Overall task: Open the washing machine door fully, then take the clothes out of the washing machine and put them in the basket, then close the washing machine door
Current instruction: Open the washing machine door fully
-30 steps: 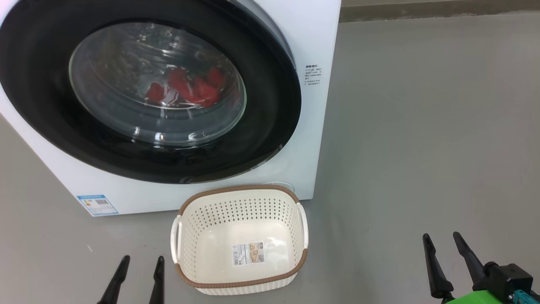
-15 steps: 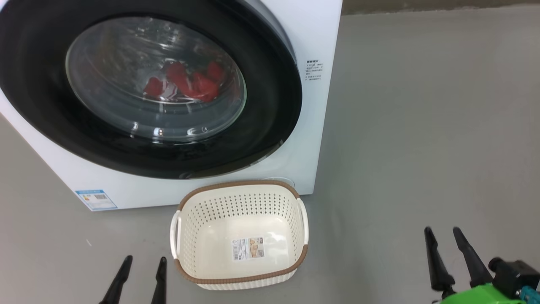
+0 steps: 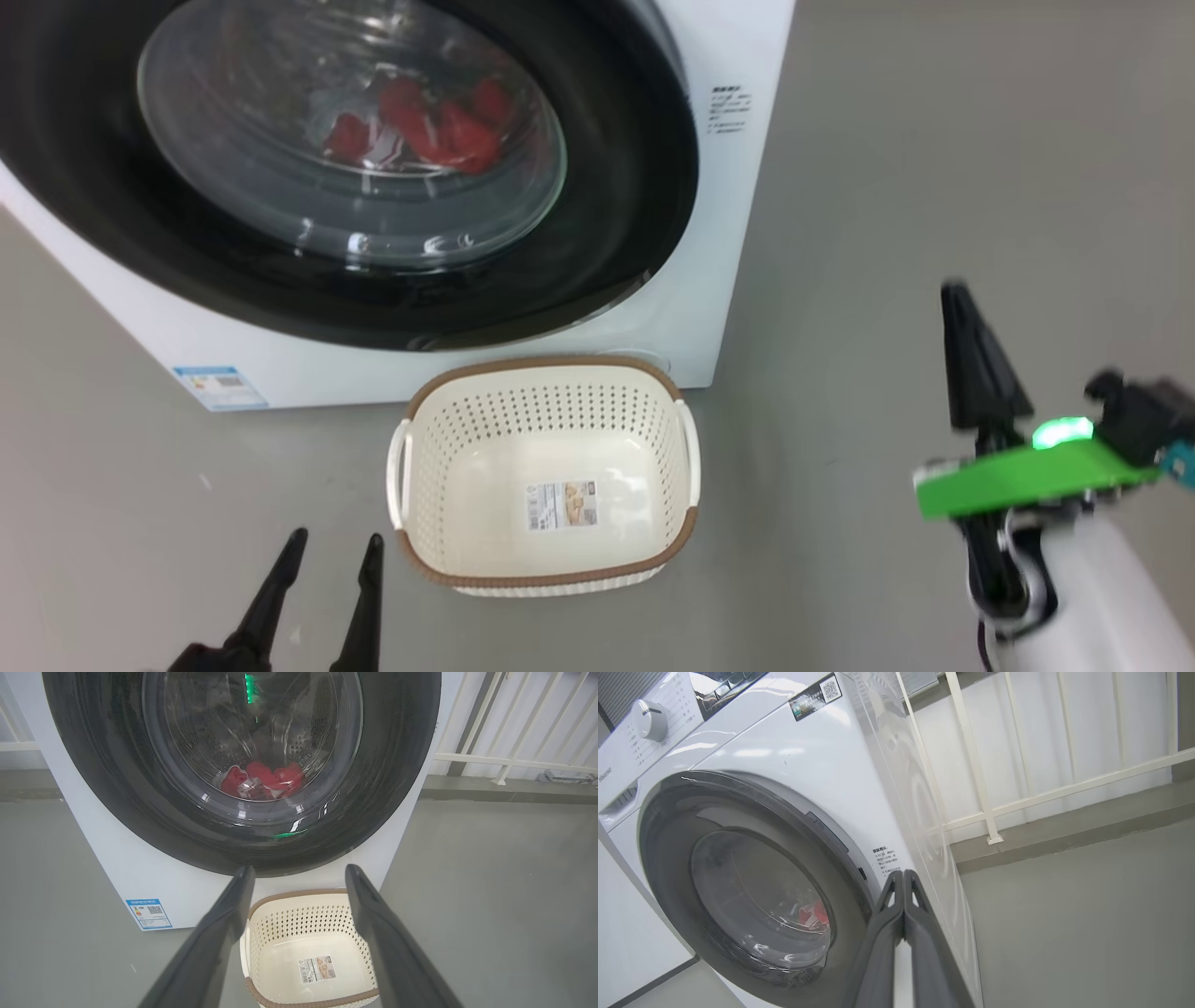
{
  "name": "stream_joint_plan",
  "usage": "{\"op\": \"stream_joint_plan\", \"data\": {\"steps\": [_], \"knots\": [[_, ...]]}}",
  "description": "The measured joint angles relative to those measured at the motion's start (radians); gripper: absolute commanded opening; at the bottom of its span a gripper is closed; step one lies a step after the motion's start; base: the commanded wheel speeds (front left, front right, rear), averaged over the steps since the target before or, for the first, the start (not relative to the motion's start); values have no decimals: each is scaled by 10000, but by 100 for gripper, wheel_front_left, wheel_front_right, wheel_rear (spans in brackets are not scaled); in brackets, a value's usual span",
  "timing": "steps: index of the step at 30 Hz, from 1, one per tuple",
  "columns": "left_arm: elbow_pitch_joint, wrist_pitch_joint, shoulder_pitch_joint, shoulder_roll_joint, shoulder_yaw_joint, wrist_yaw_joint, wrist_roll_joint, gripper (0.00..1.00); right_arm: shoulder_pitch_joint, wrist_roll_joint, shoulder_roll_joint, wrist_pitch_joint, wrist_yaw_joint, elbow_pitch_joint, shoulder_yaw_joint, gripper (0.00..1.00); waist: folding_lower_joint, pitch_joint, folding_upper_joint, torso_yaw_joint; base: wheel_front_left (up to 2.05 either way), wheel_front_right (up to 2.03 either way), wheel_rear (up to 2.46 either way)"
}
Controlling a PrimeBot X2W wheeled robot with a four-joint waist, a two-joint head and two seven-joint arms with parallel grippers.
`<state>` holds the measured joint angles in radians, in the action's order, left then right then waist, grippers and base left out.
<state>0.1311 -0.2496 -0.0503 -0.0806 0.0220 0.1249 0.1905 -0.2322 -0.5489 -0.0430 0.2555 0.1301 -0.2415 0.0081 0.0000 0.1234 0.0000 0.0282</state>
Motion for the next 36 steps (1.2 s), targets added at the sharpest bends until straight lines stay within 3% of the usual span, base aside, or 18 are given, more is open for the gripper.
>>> {"op": "stream_joint_plan", "data": {"steps": [16, 23, 29, 36], "knots": [[-50, 0, 1083, -169, 500, 0, 343, 100, -3805, -349, -148, 2, 0, -709, 834, 0, 0, 1133, 0, 694, 0, 0, 0], [-29, 0, 1507, -174, 690, 0, 589, 100, -5143, -2406, -681, -29, 0, -1812, 1741, 0, 1, 1679, 0, 1038, 0, 0, 0], [-25, 0, 1787, -178, 796, 0, 698, 100, -6304, -4692, -1323, -1012, 0, -2038, 2449, 0, 0, 2098, 0, 1272, 0, 0, 0], [59, 0, 2164, -180, 1037, 2, 809, 100, -7351, -6094, -2094, -2431, 0, -2502, 3143, 0, 0, 2516, 0, 1544, 0, 0, 0]]}}
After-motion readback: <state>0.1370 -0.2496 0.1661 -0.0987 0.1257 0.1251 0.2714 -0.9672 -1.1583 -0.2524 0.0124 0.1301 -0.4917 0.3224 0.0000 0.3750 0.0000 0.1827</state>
